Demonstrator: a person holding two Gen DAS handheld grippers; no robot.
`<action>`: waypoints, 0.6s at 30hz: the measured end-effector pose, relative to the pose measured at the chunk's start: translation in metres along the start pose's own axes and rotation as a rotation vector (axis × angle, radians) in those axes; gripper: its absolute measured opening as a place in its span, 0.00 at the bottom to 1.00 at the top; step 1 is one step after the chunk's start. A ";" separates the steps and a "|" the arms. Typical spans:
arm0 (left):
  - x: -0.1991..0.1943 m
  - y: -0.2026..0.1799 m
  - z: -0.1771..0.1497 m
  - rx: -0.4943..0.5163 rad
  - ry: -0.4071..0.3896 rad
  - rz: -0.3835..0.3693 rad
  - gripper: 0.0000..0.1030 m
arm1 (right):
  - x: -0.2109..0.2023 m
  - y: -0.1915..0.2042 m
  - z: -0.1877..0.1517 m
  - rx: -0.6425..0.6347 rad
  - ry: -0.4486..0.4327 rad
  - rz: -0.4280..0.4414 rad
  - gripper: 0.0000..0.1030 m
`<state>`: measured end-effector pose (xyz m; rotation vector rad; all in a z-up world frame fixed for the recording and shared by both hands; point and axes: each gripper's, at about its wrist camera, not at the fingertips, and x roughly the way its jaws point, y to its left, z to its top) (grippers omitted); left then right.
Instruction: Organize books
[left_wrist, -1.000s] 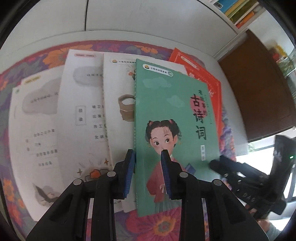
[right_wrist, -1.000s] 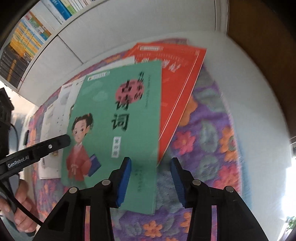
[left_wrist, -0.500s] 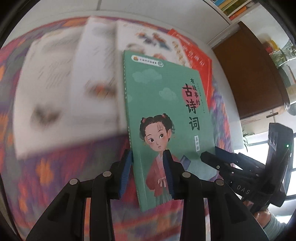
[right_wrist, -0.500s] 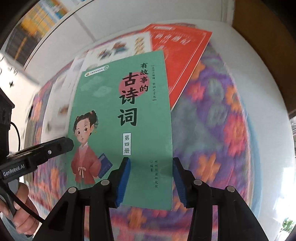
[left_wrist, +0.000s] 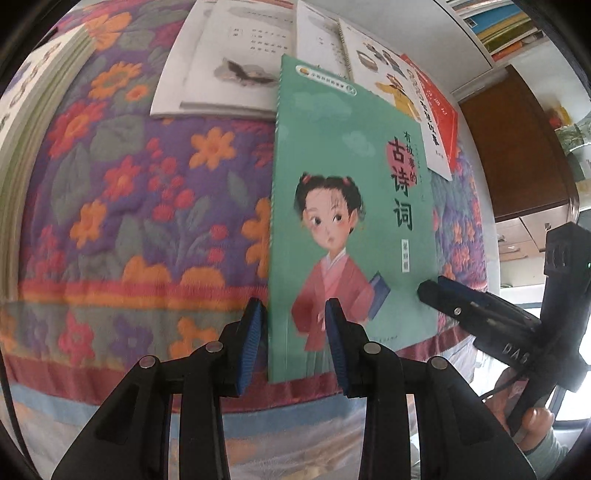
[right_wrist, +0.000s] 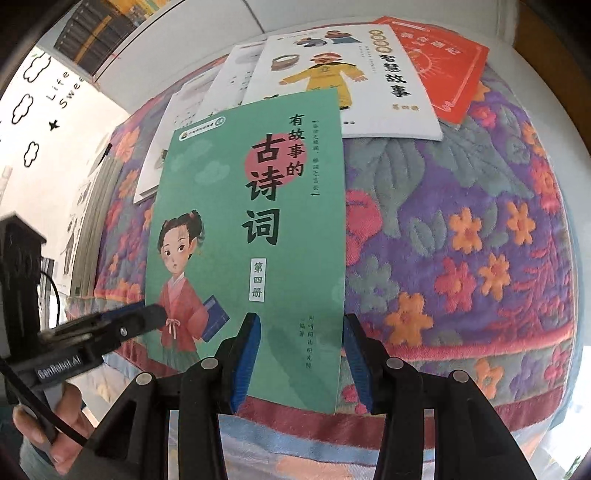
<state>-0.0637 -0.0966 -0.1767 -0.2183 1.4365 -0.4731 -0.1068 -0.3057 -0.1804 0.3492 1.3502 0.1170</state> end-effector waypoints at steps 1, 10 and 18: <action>0.000 0.000 -0.002 -0.002 -0.006 -0.003 0.30 | -0.002 -0.002 -0.002 0.010 -0.002 -0.001 0.44; 0.002 -0.001 -0.002 0.018 -0.007 -0.015 0.30 | -0.005 -0.002 -0.014 0.038 -0.011 -0.051 0.43; 0.001 0.003 -0.003 0.027 -0.006 -0.033 0.32 | -0.005 0.000 -0.014 0.055 -0.024 -0.069 0.43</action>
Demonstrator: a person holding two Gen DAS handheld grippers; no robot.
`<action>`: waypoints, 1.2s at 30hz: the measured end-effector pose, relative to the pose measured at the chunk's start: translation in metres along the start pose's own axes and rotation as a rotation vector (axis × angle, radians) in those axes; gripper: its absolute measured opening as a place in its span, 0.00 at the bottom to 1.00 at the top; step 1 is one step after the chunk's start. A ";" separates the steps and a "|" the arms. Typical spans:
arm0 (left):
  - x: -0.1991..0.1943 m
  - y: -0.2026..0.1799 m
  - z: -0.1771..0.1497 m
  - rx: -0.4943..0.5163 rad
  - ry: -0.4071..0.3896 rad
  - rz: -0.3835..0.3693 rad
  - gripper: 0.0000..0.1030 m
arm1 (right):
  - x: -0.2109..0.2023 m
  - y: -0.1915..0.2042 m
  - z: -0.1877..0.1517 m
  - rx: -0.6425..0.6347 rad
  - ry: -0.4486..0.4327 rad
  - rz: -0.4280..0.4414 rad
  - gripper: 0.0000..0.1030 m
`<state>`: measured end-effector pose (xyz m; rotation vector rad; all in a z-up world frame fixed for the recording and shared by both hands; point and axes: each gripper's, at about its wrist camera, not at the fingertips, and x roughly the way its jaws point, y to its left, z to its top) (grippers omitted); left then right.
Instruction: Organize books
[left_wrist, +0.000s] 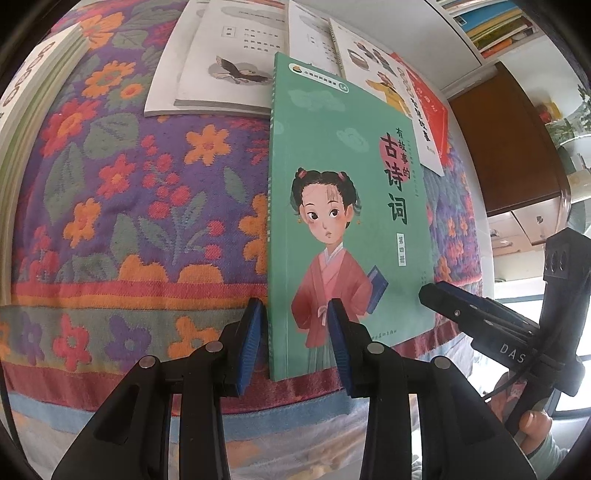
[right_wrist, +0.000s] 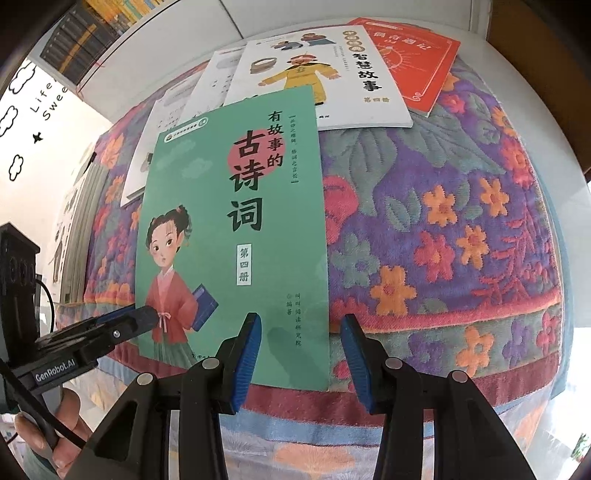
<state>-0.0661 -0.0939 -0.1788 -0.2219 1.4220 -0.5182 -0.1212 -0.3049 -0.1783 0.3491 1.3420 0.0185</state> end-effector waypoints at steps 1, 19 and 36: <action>0.000 0.000 0.000 0.001 -0.002 0.000 0.31 | 0.000 -0.001 0.000 0.003 0.000 0.000 0.43; -0.001 -0.004 0.000 0.017 -0.009 -0.010 0.29 | 0.004 0.004 -0.003 -0.011 0.002 0.012 0.36; 0.016 -0.014 0.017 -0.088 0.001 -0.256 0.13 | 0.005 -0.013 -0.007 0.052 0.006 0.128 0.36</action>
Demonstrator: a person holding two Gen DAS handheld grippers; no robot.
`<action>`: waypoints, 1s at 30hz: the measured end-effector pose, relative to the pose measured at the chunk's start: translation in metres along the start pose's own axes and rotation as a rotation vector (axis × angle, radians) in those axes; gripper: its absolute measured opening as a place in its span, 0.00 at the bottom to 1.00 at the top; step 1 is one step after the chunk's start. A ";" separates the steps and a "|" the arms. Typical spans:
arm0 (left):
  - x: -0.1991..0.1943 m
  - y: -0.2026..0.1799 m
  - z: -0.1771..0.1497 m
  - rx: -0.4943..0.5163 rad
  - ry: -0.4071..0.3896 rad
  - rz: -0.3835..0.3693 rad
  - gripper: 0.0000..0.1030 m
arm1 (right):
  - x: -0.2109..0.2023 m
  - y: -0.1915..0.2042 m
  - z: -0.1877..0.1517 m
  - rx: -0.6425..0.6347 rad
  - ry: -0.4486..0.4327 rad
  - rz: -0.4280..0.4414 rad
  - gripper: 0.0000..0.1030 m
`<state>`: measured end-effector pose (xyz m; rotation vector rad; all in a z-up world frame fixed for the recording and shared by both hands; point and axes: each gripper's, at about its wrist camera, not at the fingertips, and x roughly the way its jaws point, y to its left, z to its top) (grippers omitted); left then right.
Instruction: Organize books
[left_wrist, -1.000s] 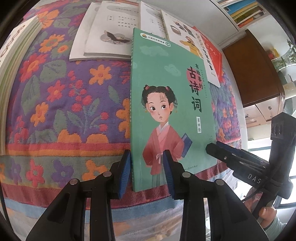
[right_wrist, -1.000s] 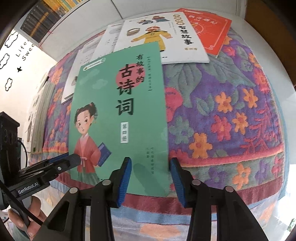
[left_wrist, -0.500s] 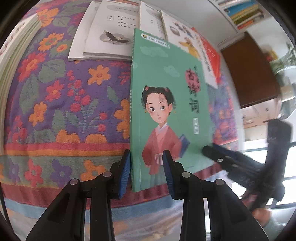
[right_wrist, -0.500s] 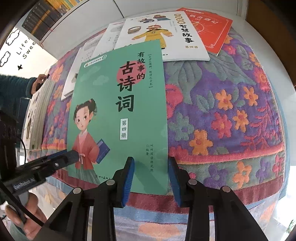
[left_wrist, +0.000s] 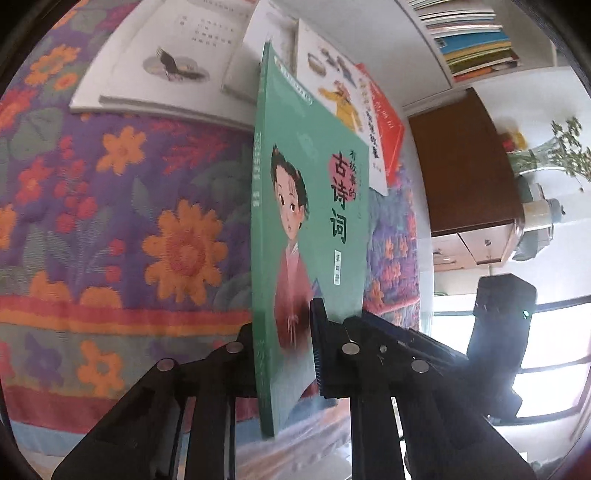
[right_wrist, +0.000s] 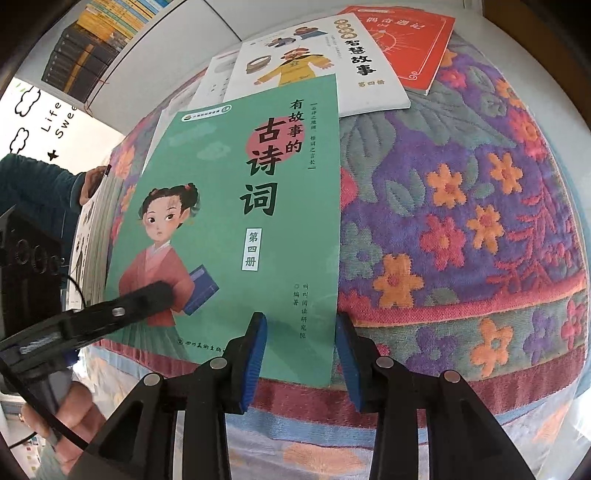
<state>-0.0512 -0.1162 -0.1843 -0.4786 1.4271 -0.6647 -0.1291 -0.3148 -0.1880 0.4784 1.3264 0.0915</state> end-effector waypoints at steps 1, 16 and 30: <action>0.002 0.000 0.001 -0.014 0.001 -0.012 0.13 | 0.000 -0.001 0.000 0.000 0.002 0.003 0.36; 0.002 0.014 0.025 -0.287 0.034 -0.428 0.12 | 0.007 -0.082 0.001 0.400 0.063 0.587 0.62; -0.001 -0.045 0.014 0.046 0.009 0.063 0.14 | -0.035 -0.016 0.025 -0.056 -0.113 0.189 0.26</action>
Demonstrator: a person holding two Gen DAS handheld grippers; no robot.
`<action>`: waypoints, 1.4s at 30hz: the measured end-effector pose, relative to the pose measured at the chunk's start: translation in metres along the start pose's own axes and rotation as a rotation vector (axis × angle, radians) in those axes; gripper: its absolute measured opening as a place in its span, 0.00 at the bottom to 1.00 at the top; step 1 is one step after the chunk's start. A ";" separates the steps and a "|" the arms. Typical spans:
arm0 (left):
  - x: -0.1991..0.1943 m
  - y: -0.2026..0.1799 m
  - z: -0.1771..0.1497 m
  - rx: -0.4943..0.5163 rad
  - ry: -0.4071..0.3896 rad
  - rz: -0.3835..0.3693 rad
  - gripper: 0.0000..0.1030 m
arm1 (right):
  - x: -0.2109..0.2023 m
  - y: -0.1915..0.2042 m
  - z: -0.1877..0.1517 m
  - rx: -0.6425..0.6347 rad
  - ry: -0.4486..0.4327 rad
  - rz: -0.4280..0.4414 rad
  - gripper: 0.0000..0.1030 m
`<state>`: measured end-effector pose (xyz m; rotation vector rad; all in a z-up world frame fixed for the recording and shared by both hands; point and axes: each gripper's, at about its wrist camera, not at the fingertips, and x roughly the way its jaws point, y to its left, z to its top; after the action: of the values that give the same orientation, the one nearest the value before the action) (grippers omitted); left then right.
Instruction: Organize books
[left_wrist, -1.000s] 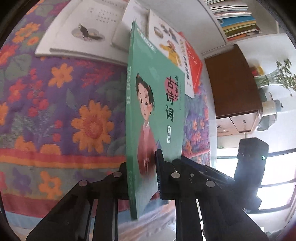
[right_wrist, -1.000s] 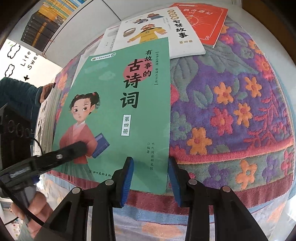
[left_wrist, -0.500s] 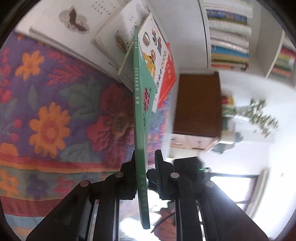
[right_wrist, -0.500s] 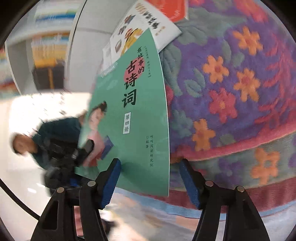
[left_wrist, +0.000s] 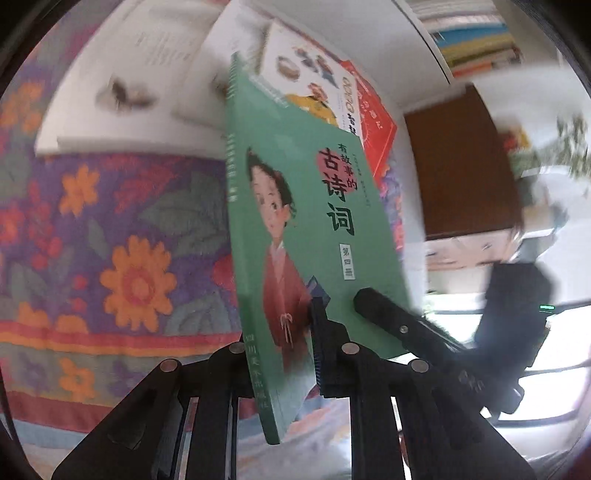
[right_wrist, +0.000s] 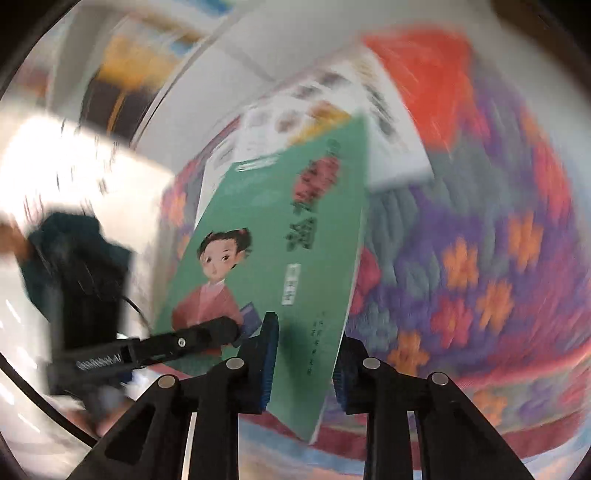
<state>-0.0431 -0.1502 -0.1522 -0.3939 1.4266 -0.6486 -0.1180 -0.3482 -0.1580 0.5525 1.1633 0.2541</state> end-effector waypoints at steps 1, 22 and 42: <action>-0.003 -0.007 -0.002 0.032 -0.014 0.039 0.14 | -0.002 0.013 0.000 -0.074 -0.009 -0.042 0.26; -0.164 0.041 -0.026 0.158 -0.302 0.092 0.18 | -0.009 0.196 -0.020 -0.411 -0.110 -0.041 0.26; -0.268 0.216 -0.009 0.079 -0.359 0.129 0.18 | 0.125 0.367 -0.016 -0.454 -0.071 0.040 0.27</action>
<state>-0.0181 0.1849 -0.0770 -0.3335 1.0718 -0.4985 -0.0513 0.0230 -0.0653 0.1826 0.9849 0.5130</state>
